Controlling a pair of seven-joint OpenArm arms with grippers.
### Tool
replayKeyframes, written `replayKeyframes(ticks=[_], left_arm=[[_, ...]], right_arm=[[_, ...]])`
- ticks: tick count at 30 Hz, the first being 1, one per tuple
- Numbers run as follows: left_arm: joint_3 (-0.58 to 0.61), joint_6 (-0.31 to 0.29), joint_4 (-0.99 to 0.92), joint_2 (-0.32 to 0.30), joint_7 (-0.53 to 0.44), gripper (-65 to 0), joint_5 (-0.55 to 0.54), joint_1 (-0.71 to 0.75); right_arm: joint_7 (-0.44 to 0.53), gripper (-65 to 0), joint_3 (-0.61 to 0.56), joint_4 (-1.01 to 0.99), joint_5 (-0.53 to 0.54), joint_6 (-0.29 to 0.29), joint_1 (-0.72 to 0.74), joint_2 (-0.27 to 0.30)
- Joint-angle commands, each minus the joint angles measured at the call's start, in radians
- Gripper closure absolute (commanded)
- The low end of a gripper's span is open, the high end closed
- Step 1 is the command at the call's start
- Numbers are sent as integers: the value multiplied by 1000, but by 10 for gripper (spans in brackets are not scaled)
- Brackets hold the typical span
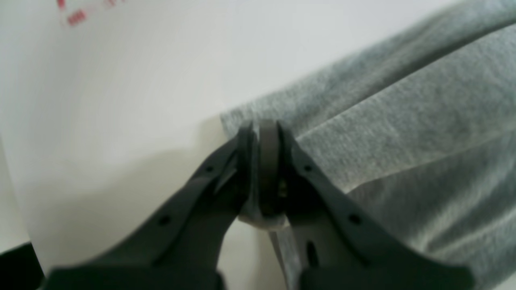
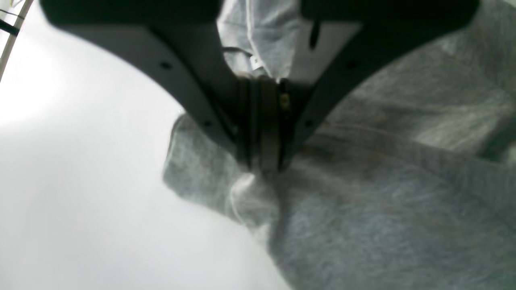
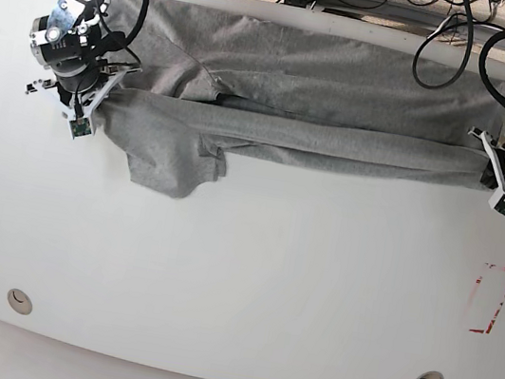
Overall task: Fold the T-shirt properly
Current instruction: 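Lift the hem with both grippers and fold it toward the collar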
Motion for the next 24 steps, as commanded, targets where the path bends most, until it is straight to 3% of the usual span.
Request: replayKeyframes(ticks=[1, 11, 15, 18, 22, 24], left_arm=[[-33, 2, 28, -29, 1, 0, -4, 17], [-65, 2, 18, -32, 6, 0, -2, 65], [-63, 2, 18, -34, 7, -1, -2, 73], [-62, 2, 18, -34, 9, -90, -1, 88], [-62, 2, 26, -34, 10, -272, -2, 94], [-62, 2, 26, -34, 30, -365, -2, 92]], right_arm=[[12, 0, 5, 21, -1, -4, -10, 5], [17, -2, 5, 21, 1, -4, -71, -11], [17, -43, 5, 21, -1, -4, -73, -19], [17, -155, 5, 21, -1, -4, -76, -24], [17, -315, 5, 21, -1, -4, -86, -25], [17, -366, 5, 27, -1, -4, -90, -27]])
